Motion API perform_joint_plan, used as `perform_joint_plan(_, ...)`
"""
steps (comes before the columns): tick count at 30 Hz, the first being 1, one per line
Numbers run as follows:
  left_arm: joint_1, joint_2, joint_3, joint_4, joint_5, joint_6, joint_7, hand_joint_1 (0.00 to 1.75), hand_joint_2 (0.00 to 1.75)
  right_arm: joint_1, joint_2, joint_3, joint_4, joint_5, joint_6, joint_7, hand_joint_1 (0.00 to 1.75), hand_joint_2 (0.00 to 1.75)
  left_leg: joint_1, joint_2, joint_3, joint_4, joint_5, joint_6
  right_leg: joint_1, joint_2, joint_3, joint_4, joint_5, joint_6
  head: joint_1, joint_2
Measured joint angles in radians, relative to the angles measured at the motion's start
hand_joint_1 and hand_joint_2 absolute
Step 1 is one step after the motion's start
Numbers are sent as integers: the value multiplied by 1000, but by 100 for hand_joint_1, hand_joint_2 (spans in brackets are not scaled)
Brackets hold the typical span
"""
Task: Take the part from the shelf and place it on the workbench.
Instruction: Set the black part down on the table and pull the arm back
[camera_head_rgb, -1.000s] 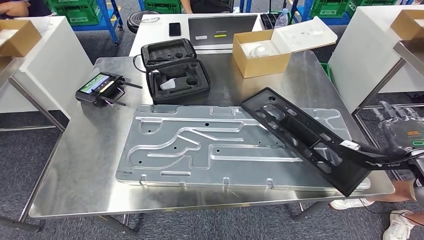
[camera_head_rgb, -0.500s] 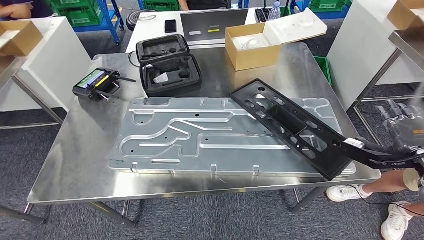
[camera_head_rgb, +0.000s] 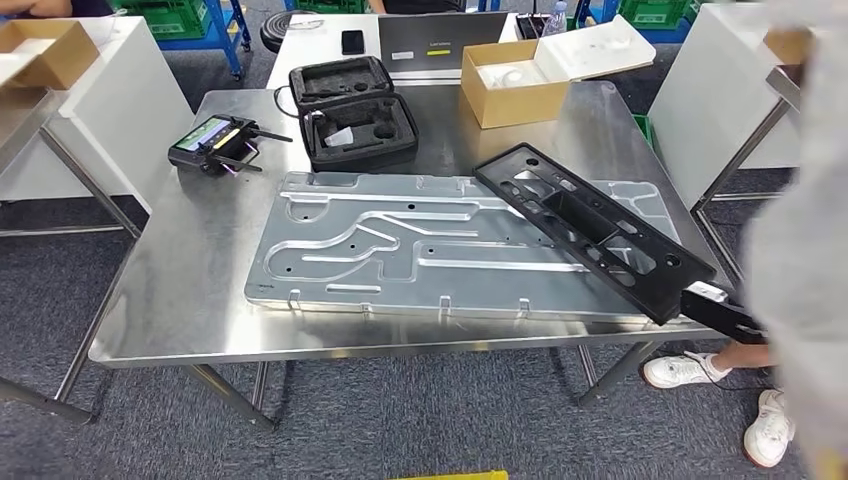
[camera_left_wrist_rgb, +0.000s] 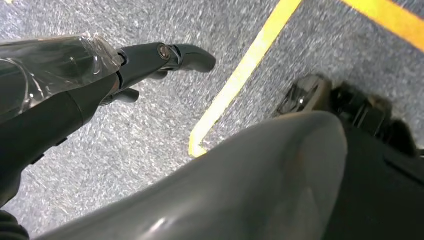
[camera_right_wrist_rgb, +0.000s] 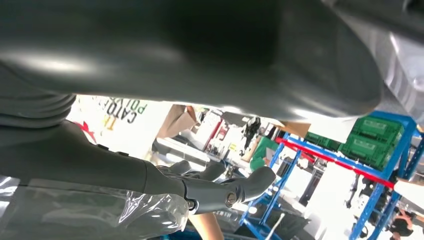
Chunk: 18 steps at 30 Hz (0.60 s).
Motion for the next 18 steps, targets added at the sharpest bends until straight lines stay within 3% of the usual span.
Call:
perform_joint_plan(1,1,0,0,0,1,0,-1,0,0,3,6,0,0,0,-6,-2,0,0,0,0,-10,2,6,-1,0,0,19,-2,12,2,0,0)
perform_joint_plan(2,2,0,0,0,2,1,-1,0,0,7,11,0,0,1,-13,-3,0,0,1,1,-19,5,11,-4,0,-1,59,-49,37,4,0,0)
perform_joint_plan(4,3,0,0,0,3,3,-1,0,0,16,19,-2,0,3,-30,-7,0,0,0,0,-35,17,17,-11,0,-2,165,-203,72,5,0,0)
perform_joint_plan(6,4,0,1,0,4,5,-1,0,0,33,28,-5,0,6,-51,-11,0,0,-3,-2,-46,29,23,-20,5,1,219,-292,78,-6,0,0)
perform_joint_plan(8,6,0,1,0,6,5,1,0,0,53,39,-8,2,7,-74,-18,0,0,-4,-3,-53,35,30,-31,8,3,213,-294,81,-22,0,0)
perform_joint_plan(10,10,1,1,0,9,6,3,0,0,69,51,-11,2,5,-98,-26,0,0,-1,-4,-67,57,10,-42,5,1,203,-294,89,-39,0,0)
perform_joint_plan(12,12,1,1,0,13,7,5,0,0,86,66,-14,4,2,-129,-38,0,0,6,-5,-103,155,-68,-55,3,0,188,-295,102,-55,0,0)
perform_joint_plan(14,13,1,1,0,17,7,6,0,0,101,85,-16,8,2,-162,-48,0,0,13,-5,-147,296,-148,-64,4,-1,171,-295,116,-61,0,0)
perform_joint_plan(15,13,1,1,0,18,8,6,0,0,107,96,-16,12,1,-174,-51,0,0,15,-5,-152,337,-162,-67,4,-1,162,-294,123,-60,0,0)
perform_joint_plan(16,13,1,1,0,19,8,6,0,0,112,106,-16,15,-1,-185,-55,0,0,17,-5,-140,340,-157,-67,5,-1,154,-294,129,-59,0,0)
perform_joint_plan(18,12,1,2,0,22,10,6,0,0,120,130,-16,24,-7,-214,-66,0,0,18,-5,-54,223,-106,-61,5,1,140,-294,141,-55,0,0)
